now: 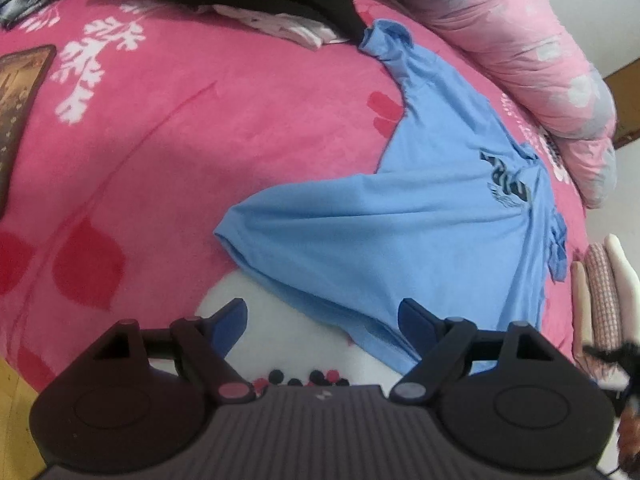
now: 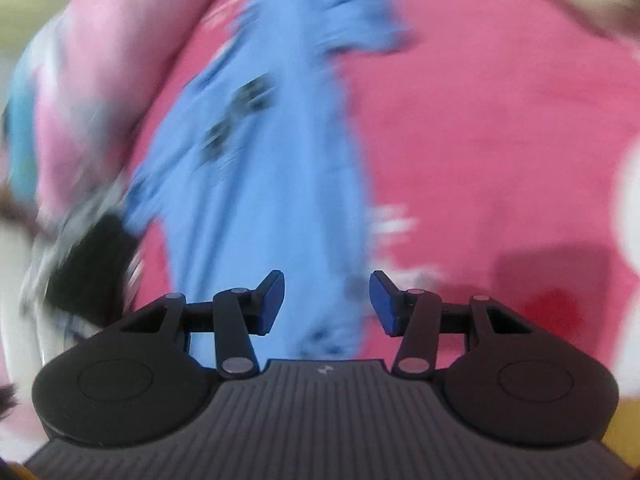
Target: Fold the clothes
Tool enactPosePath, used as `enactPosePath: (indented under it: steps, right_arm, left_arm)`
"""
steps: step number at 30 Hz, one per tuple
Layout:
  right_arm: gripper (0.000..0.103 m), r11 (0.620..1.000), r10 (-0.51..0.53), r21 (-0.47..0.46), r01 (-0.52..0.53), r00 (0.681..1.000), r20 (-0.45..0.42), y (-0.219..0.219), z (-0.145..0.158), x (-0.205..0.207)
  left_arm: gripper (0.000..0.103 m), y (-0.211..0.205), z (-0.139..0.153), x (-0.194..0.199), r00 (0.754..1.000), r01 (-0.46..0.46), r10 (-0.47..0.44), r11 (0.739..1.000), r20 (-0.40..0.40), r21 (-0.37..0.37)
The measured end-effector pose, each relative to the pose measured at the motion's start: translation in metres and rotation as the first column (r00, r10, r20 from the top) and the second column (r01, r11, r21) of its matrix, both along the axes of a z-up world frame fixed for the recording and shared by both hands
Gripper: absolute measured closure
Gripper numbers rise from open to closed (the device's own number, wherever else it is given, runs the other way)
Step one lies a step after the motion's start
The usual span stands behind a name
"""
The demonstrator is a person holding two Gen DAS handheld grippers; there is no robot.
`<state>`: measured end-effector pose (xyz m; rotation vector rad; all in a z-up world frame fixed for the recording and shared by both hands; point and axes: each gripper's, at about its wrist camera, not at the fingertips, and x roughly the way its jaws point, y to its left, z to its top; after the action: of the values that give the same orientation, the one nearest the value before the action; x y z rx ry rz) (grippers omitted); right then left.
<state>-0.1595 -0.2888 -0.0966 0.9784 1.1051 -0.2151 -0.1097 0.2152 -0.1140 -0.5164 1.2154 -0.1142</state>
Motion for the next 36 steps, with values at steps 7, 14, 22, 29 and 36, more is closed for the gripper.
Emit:
enactPosePath:
  steps: [7, 14, 22, 29, 36]
  right_arm:
    - [0.056, 0.999, -0.038, 0.020, 0.038, 0.999, 0.015, -0.027, -0.025, -0.011]
    - [0.058, 0.986, 0.168, 0.024, -0.168, 0.986, -0.013, 0.006, -0.039, 0.042]
    - [0.101, 0.967, 0.252, 0.043, -0.250, 0.966, -0.050, 0.025, -0.054, 0.054]
    - [0.102, 0.984, 0.180, 0.020, -0.179, 0.984, -0.011, -0.005, -0.033, 0.048]
    - [0.097, 0.993, 0.120, 0.004, -0.121, 0.984, 0.134, -0.014, -0.017, 0.077]
  left_arm:
    - [0.022, 0.005, -0.002, 0.018, 0.998, -0.060, 0.061, 0.996, -0.017, 0.059]
    - [0.026, -0.005, -0.004, 0.025, 0.997, -0.063, 0.070, 0.988, -0.041, 0.142]
    - [0.027, -0.017, -0.011, 0.026, 0.998, -0.025, 0.037, 0.978, -0.055, 0.207]
    - [0.032, -0.027, -0.020, 0.029, 0.997, 0.013, 0.008, 0.958, -0.075, 0.285]
    - [0.032, -0.028, -0.021, 0.030, 0.997, 0.023, 0.000, 0.954, -0.079, 0.298]
